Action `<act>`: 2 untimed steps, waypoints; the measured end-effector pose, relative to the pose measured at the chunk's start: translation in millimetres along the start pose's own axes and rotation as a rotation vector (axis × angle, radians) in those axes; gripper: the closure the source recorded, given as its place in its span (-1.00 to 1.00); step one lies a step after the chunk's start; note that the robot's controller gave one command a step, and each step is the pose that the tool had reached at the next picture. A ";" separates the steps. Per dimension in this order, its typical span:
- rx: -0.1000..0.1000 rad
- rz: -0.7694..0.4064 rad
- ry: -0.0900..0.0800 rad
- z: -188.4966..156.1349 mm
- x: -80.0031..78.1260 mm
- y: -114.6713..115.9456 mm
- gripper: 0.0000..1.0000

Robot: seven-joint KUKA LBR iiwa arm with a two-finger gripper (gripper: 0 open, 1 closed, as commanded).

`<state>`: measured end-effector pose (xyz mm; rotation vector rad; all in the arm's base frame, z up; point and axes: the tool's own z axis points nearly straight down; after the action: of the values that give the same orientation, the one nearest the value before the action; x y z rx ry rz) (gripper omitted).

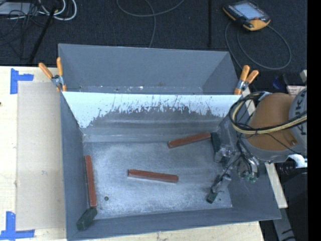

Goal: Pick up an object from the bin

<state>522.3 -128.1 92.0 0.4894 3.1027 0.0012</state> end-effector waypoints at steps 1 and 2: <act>0.000 -0.292 0.003 1.6 7.4 -25.1 -1.00; 0.000 -0.387 0.002 20.4 31.8 -40.6 1.00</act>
Offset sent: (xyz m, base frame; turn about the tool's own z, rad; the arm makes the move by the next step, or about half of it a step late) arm -0.0427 -0.0297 -0.0196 -0.3865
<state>479.5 -156.9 71.6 -0.1165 3.1412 0.0018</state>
